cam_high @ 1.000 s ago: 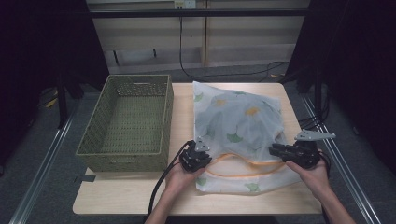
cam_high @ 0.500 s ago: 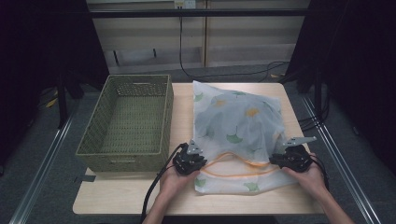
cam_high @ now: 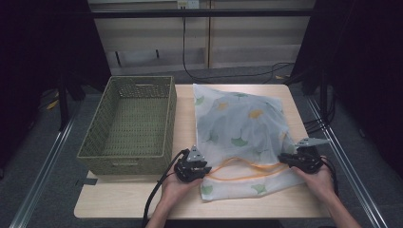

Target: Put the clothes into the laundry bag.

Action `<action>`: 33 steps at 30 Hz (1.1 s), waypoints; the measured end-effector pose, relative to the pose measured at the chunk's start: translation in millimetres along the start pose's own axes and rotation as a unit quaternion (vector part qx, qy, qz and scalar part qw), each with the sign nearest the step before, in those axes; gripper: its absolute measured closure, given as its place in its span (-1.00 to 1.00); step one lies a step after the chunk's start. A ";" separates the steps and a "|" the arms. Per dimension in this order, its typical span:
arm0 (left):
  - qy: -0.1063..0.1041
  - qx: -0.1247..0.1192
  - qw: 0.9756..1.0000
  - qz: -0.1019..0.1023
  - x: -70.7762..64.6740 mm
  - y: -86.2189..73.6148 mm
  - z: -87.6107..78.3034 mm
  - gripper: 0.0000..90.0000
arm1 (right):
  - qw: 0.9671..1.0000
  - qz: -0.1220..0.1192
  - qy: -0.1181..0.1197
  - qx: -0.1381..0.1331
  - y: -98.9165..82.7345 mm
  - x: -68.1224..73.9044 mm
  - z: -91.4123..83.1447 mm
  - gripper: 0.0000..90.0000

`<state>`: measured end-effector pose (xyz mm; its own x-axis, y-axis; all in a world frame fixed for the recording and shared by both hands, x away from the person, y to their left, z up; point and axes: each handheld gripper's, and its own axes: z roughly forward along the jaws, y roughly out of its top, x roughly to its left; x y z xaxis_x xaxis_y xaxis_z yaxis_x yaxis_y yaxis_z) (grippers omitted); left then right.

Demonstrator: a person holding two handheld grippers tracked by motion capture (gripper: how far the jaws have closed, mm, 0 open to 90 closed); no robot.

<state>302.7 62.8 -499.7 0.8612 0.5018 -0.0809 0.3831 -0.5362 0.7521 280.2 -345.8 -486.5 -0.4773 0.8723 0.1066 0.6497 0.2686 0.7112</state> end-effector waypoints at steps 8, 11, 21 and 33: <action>-0.020 -0.099 0.995 -0.012 -12.4 -0.7 -23.0 0.15 | 0.996 0.019 0.015 -0.084 5.1 6.4 -27.0 0.51; -0.017 -0.115 0.993 -0.017 -16.2 -2.2 -33.9 -0.09 | 0.994 0.024 0.023 -0.108 7.8 11.5 -35.0 0.42; 0.037 -0.177 0.983 -0.024 -26.5 -16.2 -70.0 -0.51 | 0.988 0.025 0.020 -0.148 1.6 38.6 -46.7 -0.13; 0.072 -0.209 0.974 -0.049 -20.6 -52.1 -104.2 -0.56 | 0.978 0.025 0.009 -0.208 -20.6 49.0 -71.1 -0.31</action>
<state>230.2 151.1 -469.0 0.7598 0.6432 -0.0947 0.2649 -0.1734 0.9486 201.4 -337.6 -446.6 -0.4643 0.8715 0.1580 0.3772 0.0332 0.9255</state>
